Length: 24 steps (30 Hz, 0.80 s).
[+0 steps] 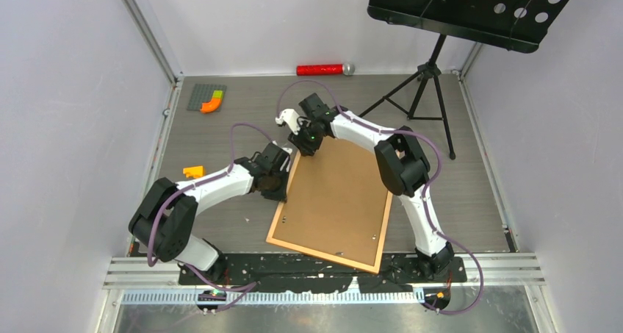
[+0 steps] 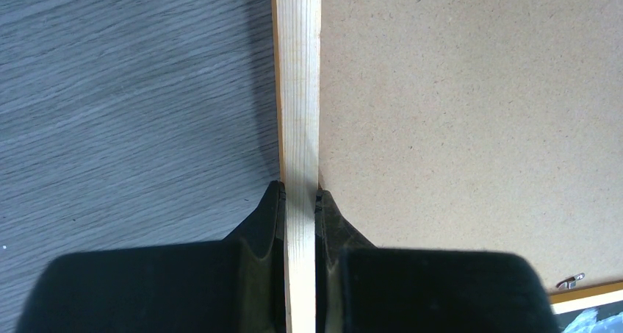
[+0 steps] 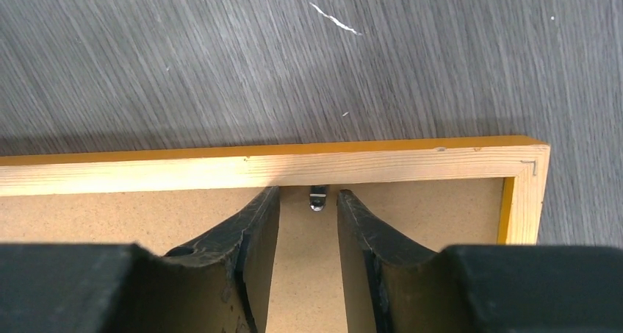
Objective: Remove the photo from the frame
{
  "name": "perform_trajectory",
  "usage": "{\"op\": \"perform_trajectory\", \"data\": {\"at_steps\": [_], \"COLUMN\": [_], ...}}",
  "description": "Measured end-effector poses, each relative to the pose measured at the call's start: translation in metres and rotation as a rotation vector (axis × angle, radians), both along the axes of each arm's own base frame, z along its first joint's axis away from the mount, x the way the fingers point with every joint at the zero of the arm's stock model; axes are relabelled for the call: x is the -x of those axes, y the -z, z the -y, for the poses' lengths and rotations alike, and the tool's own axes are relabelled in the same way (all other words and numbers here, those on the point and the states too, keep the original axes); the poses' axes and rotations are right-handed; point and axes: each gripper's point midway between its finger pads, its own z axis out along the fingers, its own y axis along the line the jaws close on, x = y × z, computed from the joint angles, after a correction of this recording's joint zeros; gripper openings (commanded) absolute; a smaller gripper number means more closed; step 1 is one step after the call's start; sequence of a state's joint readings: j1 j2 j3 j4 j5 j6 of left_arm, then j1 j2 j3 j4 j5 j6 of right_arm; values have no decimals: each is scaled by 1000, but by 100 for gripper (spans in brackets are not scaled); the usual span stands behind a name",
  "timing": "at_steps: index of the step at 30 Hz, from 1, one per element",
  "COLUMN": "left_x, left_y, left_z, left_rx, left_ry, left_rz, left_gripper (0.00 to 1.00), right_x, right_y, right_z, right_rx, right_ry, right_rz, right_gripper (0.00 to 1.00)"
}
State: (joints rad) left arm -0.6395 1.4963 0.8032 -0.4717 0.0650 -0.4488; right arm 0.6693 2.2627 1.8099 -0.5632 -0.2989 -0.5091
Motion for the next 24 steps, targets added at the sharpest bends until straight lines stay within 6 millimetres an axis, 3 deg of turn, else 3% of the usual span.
{"op": "perform_trajectory", "data": {"at_steps": [2, 3, 5, 14, 20, 24], "left_x": [0, 0, 0, 2, 3, 8], "left_y": [0, 0, 0, 0, 0, 0], "left_z": [0, 0, 0, 0, -1, -3], "left_rx": [0, -1, -1, -4, -7, -23], "left_ry": [0, 0, 0, -9, -16, -11], "left_rz": [0, 0, -1, -14, -16, -19], "left_gripper": [0, 0, 0, 0, 0, 0], "right_x": [1, 1, 3, 4, 21, 21], "right_y": [0, 0, 0, 1, 1, 0], "right_z": [0, 0, -1, -1, 0, 9], "right_rx": [-3, -6, -7, -5, 70, 114], "right_ry": [-6, -13, -36, -67, -230, -261], "right_rz": [-3, -6, -6, 5, 137, 187], "right_gripper": [29, 18, 11, 7, 5, 6]}}
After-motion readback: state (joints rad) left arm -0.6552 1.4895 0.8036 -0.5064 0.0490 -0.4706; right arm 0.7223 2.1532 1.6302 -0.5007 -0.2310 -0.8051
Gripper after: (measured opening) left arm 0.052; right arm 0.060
